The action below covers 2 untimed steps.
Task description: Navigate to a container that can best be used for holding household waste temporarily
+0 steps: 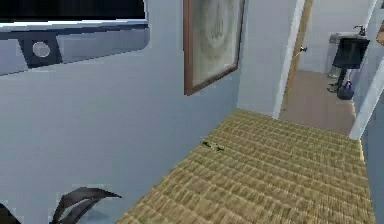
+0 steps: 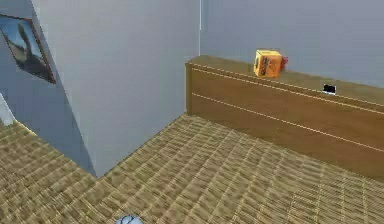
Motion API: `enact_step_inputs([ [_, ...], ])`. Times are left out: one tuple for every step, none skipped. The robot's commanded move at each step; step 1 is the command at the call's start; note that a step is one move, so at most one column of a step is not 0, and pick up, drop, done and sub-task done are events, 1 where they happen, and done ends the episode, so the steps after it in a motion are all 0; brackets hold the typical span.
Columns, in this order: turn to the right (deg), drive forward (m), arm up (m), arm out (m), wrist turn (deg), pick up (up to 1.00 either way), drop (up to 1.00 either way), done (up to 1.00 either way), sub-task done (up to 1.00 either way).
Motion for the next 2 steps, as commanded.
enact_step_inputs([
  [30.0,0.00,0.00,0.00,0.0,0.00,0.00,0.00,0.00],
  [0.0,0.45,0.00,0.00,0.0,0.00,0.00,0.00,0.00],
])
